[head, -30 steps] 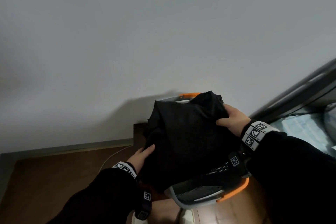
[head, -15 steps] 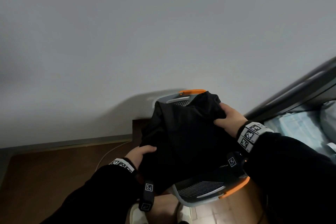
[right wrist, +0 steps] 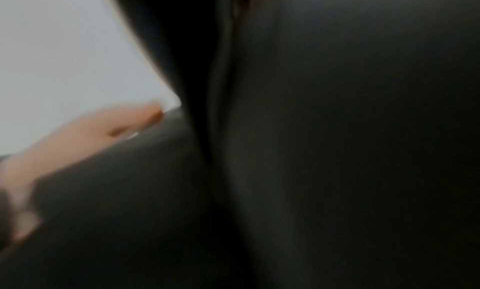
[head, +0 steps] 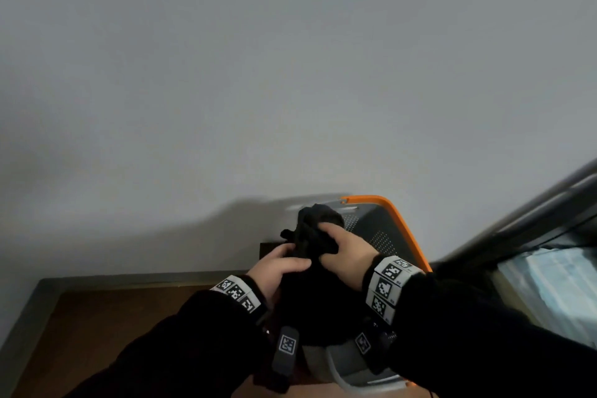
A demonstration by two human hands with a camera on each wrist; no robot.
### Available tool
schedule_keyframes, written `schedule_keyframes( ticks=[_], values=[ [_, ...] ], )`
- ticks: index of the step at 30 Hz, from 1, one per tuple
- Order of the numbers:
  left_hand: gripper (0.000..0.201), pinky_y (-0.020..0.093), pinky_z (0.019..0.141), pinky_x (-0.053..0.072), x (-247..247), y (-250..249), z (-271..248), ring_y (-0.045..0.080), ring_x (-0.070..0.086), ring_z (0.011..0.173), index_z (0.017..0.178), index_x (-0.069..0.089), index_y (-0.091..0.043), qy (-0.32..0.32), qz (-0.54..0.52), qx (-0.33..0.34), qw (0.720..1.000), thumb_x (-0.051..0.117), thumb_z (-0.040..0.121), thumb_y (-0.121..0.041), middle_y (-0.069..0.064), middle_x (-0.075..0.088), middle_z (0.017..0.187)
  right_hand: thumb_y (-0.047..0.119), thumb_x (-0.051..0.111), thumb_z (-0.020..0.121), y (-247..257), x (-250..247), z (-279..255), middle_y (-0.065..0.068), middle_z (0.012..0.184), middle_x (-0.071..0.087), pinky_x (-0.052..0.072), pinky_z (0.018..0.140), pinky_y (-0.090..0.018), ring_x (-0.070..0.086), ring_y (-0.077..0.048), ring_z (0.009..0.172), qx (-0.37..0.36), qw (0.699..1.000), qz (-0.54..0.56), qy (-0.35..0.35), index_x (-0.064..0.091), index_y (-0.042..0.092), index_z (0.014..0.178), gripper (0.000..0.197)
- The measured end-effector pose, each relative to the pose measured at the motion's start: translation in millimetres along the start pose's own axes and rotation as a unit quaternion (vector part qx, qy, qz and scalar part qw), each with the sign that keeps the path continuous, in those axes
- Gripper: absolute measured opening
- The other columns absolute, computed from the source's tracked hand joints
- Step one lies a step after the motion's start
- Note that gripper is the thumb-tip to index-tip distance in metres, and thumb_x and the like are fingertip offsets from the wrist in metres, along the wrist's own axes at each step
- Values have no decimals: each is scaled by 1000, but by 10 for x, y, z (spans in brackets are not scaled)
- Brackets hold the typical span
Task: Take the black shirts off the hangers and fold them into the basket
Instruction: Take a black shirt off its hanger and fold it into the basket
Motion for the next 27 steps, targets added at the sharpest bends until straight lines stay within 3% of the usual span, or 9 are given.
schedule_keyframes(
  ticks=[3, 6, 11, 13, 16, 18, 21, 24, 27],
  values=[
    [45, 44, 87, 51, 111, 49, -70, 37, 64, 91, 120, 64, -6, 22, -78, -11, 997, 55, 75, -5, 26, 65, 105, 42, 63, 87, 46, 203, -16, -4, 147, 51, 33, 111, -22, 47, -16, 136, 7, 999, 51, 17, 39, 28, 150, 69],
    [52, 49, 101, 44, 254, 50, -151, 41, 59, 111, 126, 64, -10, 61, -117, -4, 991, 47, 77, -13, 26, 62, 126, 71, 65, 67, 7, 285, -69, -3, 151, 45, 35, 115, -31, 46, -16, 137, 10, 999, 21, 37, 30, 32, 152, 100],
    [53, 54, 113, 34, 545, 176, -155, 39, 47, 134, 142, 49, -22, 95, -106, -40, 989, 47, 91, -34, 16, 54, 143, 66, 74, 55, -87, 212, -224, -3, 146, 35, 39, 110, -32, 47, -23, 134, 31, 998, -40, 43, 12, 41, 154, 120],
    [44, 50, 106, 41, 701, 194, -182, 36, 56, 125, 130, 62, -29, 110, -74, -52, 990, 42, 94, -42, 8, 61, 137, 53, 76, 61, -184, 129, -205, -2, 144, 40, 44, 105, -28, 52, -20, 127, 32, 999, -18, 37, 14, 39, 154, 113],
    [33, 37, 82, 45, 817, 221, -176, 24, 62, 94, 102, 74, -43, 102, 11, -68, 992, 51, 80, -51, -5, 71, 117, 20, 67, 77, -438, -96, -159, -5, 136, 57, 48, 91, -20, 61, -16, 113, 50, 998, 19, 19, 29, 32, 153, 86],
    [46, 35, 81, 45, 756, 291, -101, 24, 64, 100, 116, 64, -45, 77, 48, -74, 993, 54, 72, -55, -9, 69, 123, 10, 63, 80, -673, -249, -134, -5, 130, 63, 47, 91, -20, 61, -16, 112, 74, 997, 18, 9, 41, 28, 148, 73],
    [48, 33, 75, 49, 567, 326, 21, 25, 68, 108, 128, 58, -36, 2, 87, -59, 994, 56, 82, -52, -5, 68, 126, 8, 63, 80, -1009, -337, -66, -5, 126, 65, 48, 94, -22, 63, -18, 112, 106, 994, -14, 39, 50, 27, 142, 67],
    [36, 26, 58, 41, 327, 337, 21, 25, 70, 88, 125, 60, -22, -82, 77, -62, 992, 51, 94, -39, 2, 71, 116, 11, 64, 80, -1161, -255, 30, -4, 130, 63, 50, 97, -24, 63, -20, 114, 93, 987, -82, 103, 51, 29, 142, 66],
    [34, 23, 54, 36, 138, 373, -20, 20, 68, 70, 119, 62, -21, -137, 85, -69, 985, 49, 94, -39, 2, 72, 109, 10, 64, 82, -1130, -47, 79, -3, 134, 60, 51, 91, -23, 62, -20, 114, 57, 970, -143, 188, 51, 34, 140, 64]
  ],
)
Point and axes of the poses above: each hand's wrist, its own z-axis towards the middle knuckle, its own x-axis out of the palm, y = z × x, the point moved 10 cm from there along z, towards the middle knuckle
